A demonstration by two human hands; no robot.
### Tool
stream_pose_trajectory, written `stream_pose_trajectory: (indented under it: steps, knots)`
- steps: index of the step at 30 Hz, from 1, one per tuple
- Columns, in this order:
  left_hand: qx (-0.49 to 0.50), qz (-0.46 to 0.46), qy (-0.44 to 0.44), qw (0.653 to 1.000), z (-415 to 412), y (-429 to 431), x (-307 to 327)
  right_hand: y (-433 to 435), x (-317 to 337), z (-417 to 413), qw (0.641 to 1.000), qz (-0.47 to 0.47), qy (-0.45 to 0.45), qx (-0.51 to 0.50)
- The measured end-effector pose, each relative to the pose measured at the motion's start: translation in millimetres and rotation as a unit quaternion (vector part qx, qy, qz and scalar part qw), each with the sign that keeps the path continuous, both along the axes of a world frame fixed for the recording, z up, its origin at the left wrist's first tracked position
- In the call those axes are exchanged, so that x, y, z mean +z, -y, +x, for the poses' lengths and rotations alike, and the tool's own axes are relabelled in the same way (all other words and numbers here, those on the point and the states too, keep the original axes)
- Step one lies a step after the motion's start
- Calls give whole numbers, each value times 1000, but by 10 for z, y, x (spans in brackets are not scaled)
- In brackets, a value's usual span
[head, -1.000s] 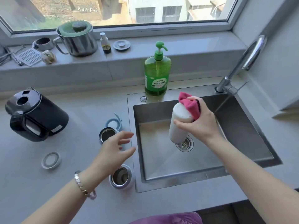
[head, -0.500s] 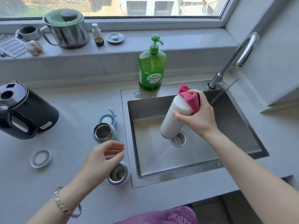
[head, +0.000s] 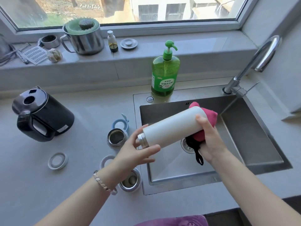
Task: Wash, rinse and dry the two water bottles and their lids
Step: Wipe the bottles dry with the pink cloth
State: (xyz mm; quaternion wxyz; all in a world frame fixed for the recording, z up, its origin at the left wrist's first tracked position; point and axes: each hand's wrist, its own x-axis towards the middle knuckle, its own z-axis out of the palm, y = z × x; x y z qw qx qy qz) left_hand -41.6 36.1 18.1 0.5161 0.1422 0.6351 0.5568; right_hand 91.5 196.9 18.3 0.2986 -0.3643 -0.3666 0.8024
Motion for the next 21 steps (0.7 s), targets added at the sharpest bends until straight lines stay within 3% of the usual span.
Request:
stream_pose_trajectory:
  steps: [2, 4, 6, 8, 11, 13, 15, 18, 21]
  knots:
    - [58, 34, 37, 997, 2, -1, 17, 76, -27, -15, 1000, 16, 3, -1]
    - [97, 35, 14, 995, -11, 22, 35, 149, -49, 4, 987, 133, 89, -8]
    - [111, 27, -22, 993, -21, 31, 90, 226, -76, 40, 923, 334, 193, 3]
    - [116, 23, -52, 992, -46, 18, 145, 342, -116, 45, 850, 475, 222, 48]
    - [87, 7, -146, 985, -90, 15, 184, 540, -115, -15, 738, 620, 241, 112]
    - [31, -10, -203, 979, -64, 25, 202, 626, -64, -74, 687, 680, 205, 155]
    - [-2, -8, -219, 976, -20, 52, 232, 518, -21, -134, 692, 674, 202, 165]
    - [-26, -21, -267, 963, -66, 90, 232, 235, -71, -132, 725, 603, 276, 185]
    - [-40, -29, -256, 965, -63, 106, 266, 402, -125, -108, 691, 640, 279, 188]
